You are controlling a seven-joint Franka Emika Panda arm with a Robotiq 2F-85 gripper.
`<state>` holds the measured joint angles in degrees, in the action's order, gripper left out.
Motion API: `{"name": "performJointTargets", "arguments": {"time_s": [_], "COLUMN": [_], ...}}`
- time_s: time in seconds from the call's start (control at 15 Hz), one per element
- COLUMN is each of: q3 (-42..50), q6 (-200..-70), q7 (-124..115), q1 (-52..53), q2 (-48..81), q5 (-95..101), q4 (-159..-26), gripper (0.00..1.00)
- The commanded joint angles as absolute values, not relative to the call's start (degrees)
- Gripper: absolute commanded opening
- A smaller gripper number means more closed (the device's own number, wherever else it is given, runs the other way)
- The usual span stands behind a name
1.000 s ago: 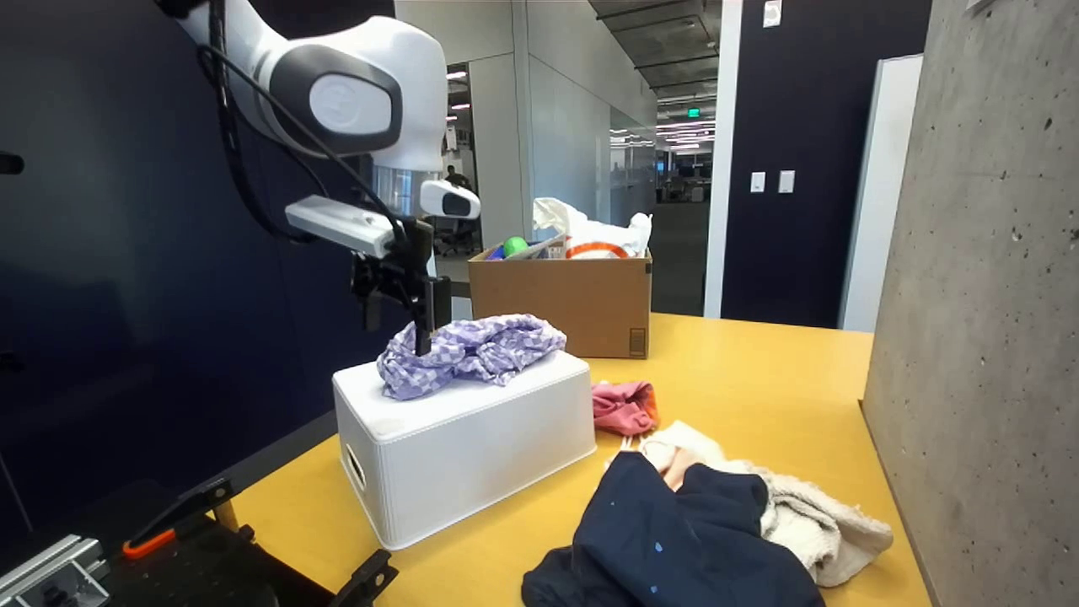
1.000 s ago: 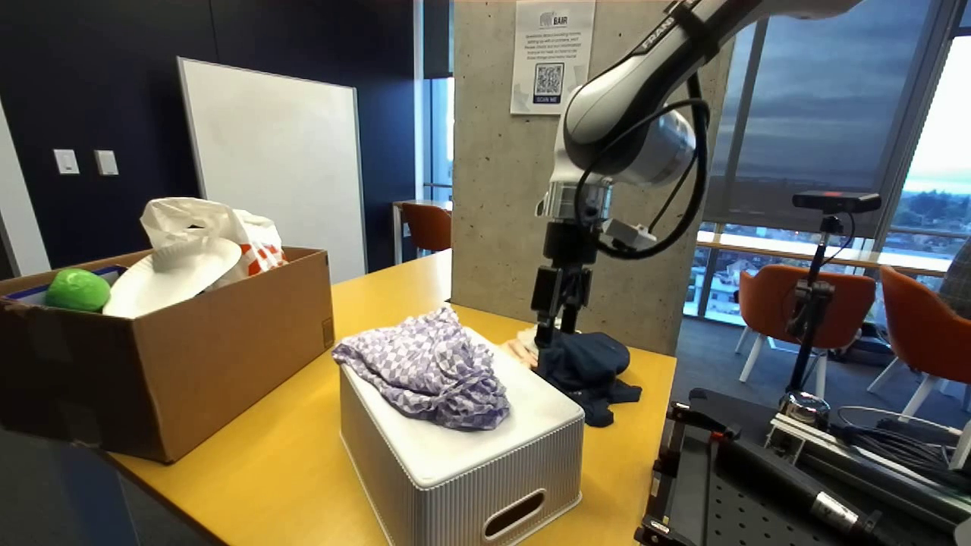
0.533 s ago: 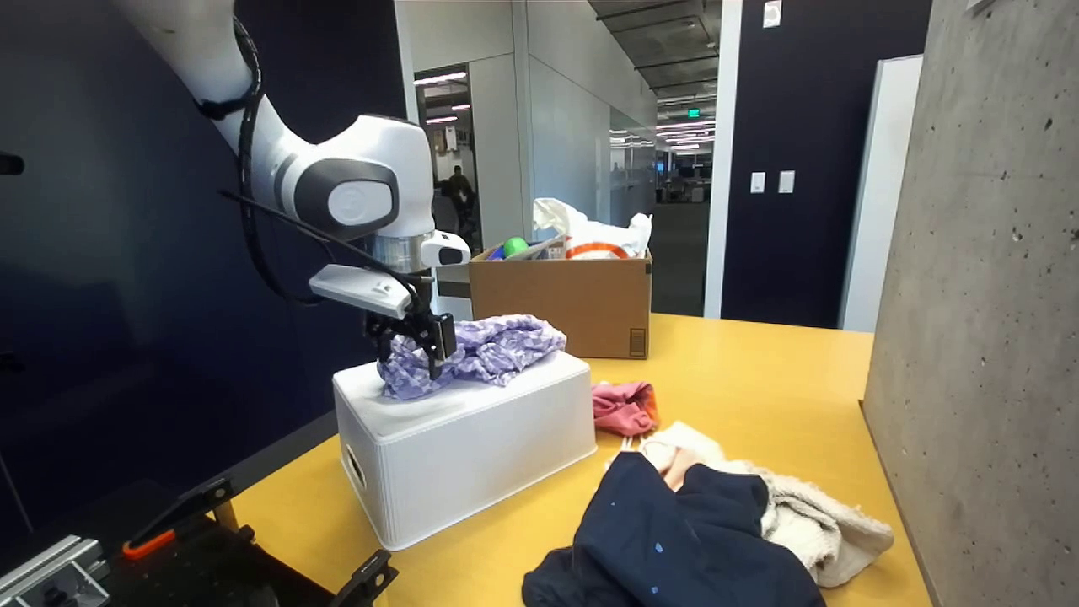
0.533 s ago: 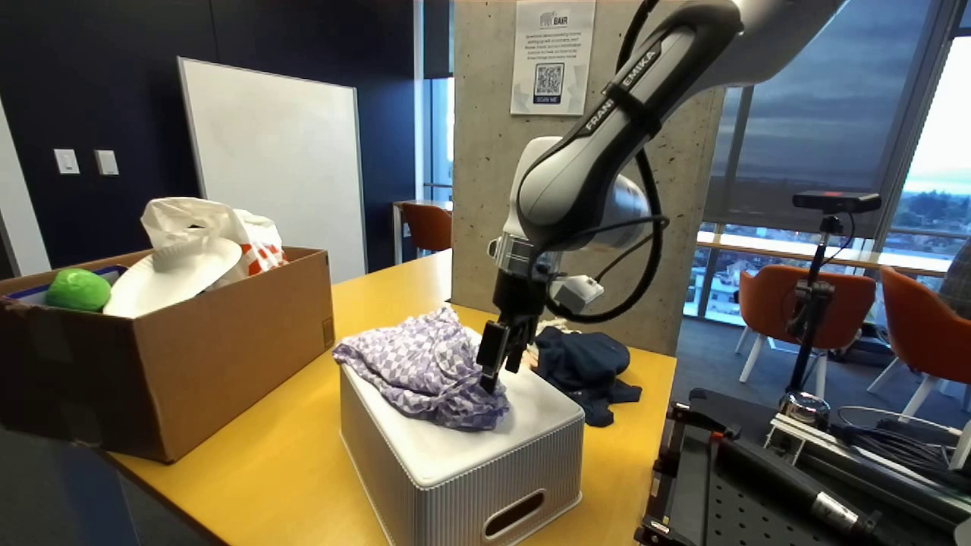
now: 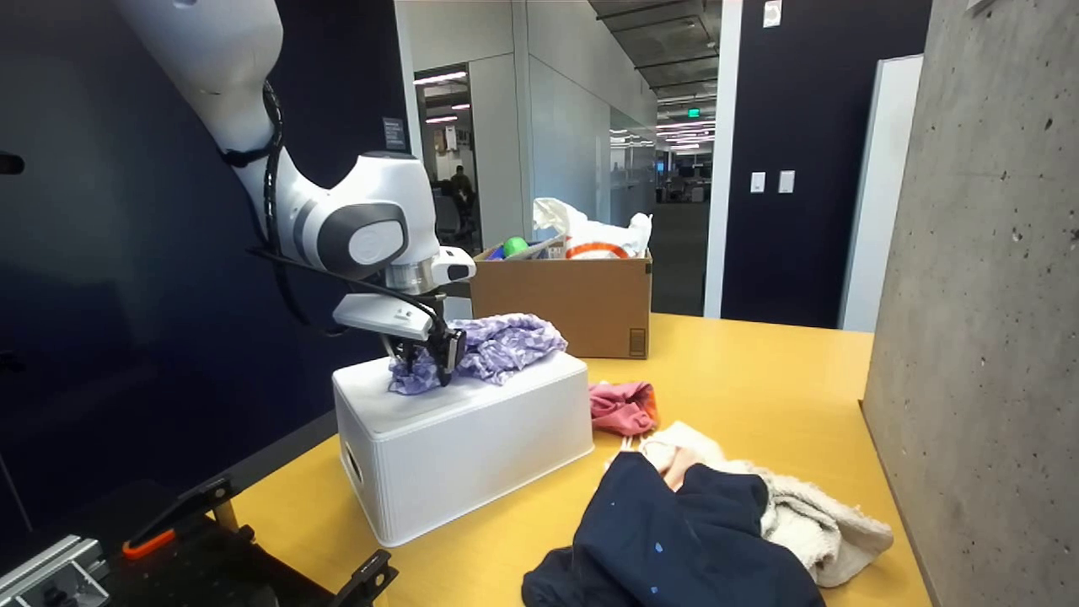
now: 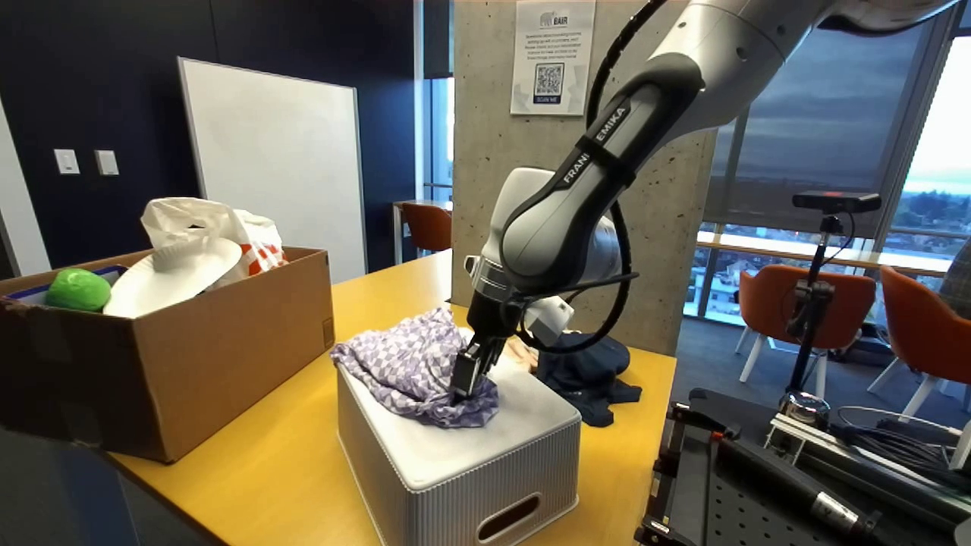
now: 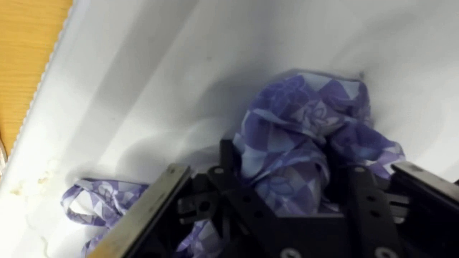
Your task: Remove the purple clothing from the top of the container then put the dark blue shirt on top of the container.
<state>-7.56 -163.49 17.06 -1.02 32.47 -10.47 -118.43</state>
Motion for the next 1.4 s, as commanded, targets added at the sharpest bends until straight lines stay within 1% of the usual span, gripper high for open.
{"name": "performJointTargets", "arguments": {"time_s": [0.0, 0.2, 0.27, 0.4, 0.47, 0.53, 0.67, 0.8, 0.93, 1.07, 1.33], "q3": [-10.99, -11.85, -11.65, -9.82, -8.72, -8.08, -8.32, -10.43, -14.84, -14.19, -13.03], "q6": [-165.46, -165.88, -166.01, -166.99, -166.92, -167.01, -165.81, -165.00, -162.41, -162.03, -160.78], "q7": [16.62, 16.15, 15.93, 15.06, 14.83, 14.74, 15.64, 17.03, 20.31, 20.49, 23.18], "q1": [-2.92, -2.39, -2.04, -1.21, -1.56, -1.83, -3.72, -5.34, -7.33, -6.07, -9.42], "q2": [31.37, 28.72, 28.00, 25.25, 23.24, 21.95, 18.44, 15.16, 11.76, 8.16, 0.25], "q5": [-9.07, -8.58, -8.10, -6.04, -4.85, -4.15, -4.64, -6.90, -11.73, -12.40, -15.20], "q4": [-120.26, -122.34, -122.73, -124.05, -124.75, -125.25, -126.44, -127.84, -129.16, -130.18, -130.67], "gripper": [0.28, 0.03, 0.01, 0.00, 0.02, 0.02, 0.02, 0.02, 0.02, 0.02, 0.02]}}
